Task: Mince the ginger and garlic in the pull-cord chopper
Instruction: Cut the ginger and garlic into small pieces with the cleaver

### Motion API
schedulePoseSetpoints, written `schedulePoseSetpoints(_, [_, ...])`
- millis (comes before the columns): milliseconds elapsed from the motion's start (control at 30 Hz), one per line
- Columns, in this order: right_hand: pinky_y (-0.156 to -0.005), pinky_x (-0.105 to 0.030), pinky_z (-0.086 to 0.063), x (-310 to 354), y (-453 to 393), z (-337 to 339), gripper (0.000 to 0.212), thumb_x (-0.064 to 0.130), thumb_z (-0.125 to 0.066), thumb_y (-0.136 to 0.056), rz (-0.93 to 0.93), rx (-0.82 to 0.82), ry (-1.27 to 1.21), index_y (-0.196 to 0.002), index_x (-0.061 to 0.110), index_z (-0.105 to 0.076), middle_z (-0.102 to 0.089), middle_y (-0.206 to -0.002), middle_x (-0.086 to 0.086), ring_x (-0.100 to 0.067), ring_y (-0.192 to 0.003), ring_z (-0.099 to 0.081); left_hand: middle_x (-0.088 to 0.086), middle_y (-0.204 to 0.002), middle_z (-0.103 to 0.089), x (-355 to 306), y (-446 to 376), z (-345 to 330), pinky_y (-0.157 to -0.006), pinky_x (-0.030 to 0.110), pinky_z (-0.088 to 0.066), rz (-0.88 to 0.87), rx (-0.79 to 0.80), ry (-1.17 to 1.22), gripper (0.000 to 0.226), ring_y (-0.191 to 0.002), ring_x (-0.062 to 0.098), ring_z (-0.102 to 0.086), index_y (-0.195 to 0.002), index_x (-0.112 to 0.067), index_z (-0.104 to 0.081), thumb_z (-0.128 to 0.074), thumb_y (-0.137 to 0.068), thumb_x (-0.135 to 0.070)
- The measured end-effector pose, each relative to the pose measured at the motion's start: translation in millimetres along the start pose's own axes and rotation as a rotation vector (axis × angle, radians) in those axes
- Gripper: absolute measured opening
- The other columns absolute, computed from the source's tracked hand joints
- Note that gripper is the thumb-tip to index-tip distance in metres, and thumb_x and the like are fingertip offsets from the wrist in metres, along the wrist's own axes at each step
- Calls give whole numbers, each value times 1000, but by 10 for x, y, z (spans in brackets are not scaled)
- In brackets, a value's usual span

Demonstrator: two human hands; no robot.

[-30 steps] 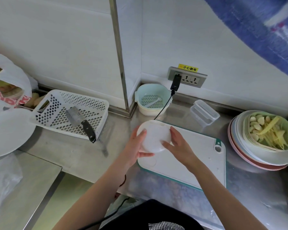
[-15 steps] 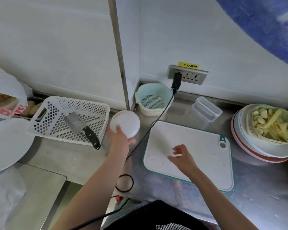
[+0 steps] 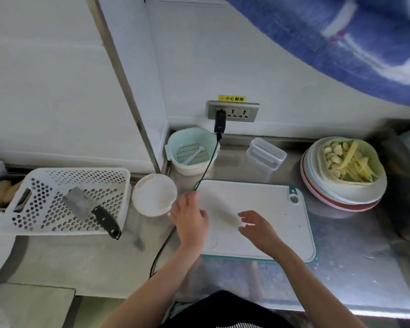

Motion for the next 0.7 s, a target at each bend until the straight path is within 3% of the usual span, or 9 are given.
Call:
schedulePoseSetpoints(133, [-51,-11,-40,-190,99,436,23,7,-61,-88,-46,-140,-48,-105,22,-59,-61,-100,0,-11,-77,-58,2,-126,-56,-319,-20,-319,-94,33,-36,-443,455,-122,44,-119,25,-47,-124,-16,-56,-49,-83,-2])
schedulePoseSetpoints(200, [-54,-15,-41,-312,143,678,21,8,-61,-88,-46,-207,-48,-103,22,-60,-63,-100,-4,-8,-74,-56,3,-128,-54,-489,22,-477,-96,33,-39,-643,670,-223,45,-122,24,-46,-126,-15,-55,-47,-83,-2])
schedulePoseSetpoints(267, [-60,-20,-42,-394,190,916,19,10,-61,-88,-56,-245,-28,-101,24,-61,-66,-99,-5,-9,-75,-57,5,-130,-51,-616,112,-590,-95,36,-41,-767,755,-377,44,-124,25,-44,-127,-14,-53,-48,-85,-3])
schedulePoseSetpoints(400, [-74,-30,-46,-452,155,1406,22,10,-59,-86,-65,-407,47,-101,26,-60,-67,-100,-3,-19,-85,-62,10,-130,-41,-725,261,-697,-92,40,-41,-710,755,-566,53,-122,30,-41,-140,-19,-37,-49,-89,-8])
schedulePoseSetpoints(533, [-68,-31,-50,-317,83,1905,37,7,-55,-88,-10,-629,119,-123,16,-52,-57,-118,-7,-26,-92,-62,10,-131,-40,-730,324,-764,-94,40,-41,-654,770,-685,47,-123,29,-42,-136,-15,-38,-47,-90,-9])
schedulePoseSetpoints(633, [-80,-38,-51,-271,-35,2134,42,11,-53,-92,-4,-664,325,-132,17,-45,-58,-120,-12,-31,-104,-59,9,-131,-41,-737,350,-795,-94,41,-41,-620,770,-686,48,-123,28,-43,-137,-16,-36,-44,-90,-9])
schedulePoseSetpoints(700, [-79,-41,-52,-268,-128,2215,37,14,-51,-93,-18,-663,424,-130,17,-48,-61,-115,-13,-32,-103,-58,9,-132,-41,-755,364,-808,-96,40,-41,-576,780,-667,48,-124,28,-42,-139,-17,-35,-43,-91,-10])
Point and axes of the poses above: each hand's wrist, its own y-axis away from the middle knuckle, its own z-axis out of the back of the hand, x = y × z, the point moved 1 cm from there along -y, towards the middle knuckle
